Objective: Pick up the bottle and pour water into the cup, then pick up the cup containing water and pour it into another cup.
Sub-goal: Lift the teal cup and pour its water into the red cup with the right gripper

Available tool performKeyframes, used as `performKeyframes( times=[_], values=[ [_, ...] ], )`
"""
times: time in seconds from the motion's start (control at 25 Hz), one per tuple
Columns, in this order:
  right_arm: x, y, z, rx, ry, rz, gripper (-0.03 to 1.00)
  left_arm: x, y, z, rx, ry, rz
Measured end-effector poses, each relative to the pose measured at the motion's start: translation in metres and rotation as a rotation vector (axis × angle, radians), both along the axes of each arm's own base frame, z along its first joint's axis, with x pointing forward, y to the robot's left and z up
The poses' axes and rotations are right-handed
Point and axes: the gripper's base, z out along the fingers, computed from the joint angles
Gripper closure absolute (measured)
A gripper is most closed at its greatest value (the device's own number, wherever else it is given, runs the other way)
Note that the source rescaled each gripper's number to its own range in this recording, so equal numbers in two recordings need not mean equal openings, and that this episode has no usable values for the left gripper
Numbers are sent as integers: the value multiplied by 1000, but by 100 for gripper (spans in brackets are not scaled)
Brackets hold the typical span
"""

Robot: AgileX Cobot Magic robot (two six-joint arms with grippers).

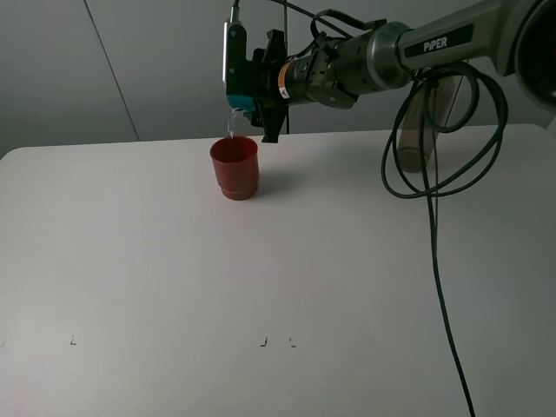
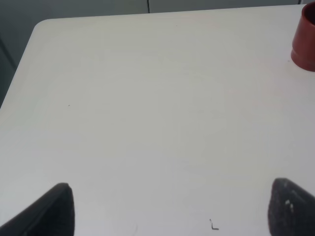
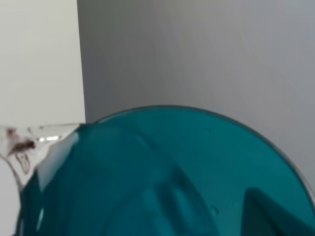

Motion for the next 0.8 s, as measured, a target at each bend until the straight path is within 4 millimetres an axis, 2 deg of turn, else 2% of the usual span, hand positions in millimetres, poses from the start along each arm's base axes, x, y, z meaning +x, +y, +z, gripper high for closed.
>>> performKeyframes(
  times=[0.8],
  values=[
    [1, 0, 1, -116, -78, 68, 88, 0, 0, 0, 0, 0, 0]
  ],
)
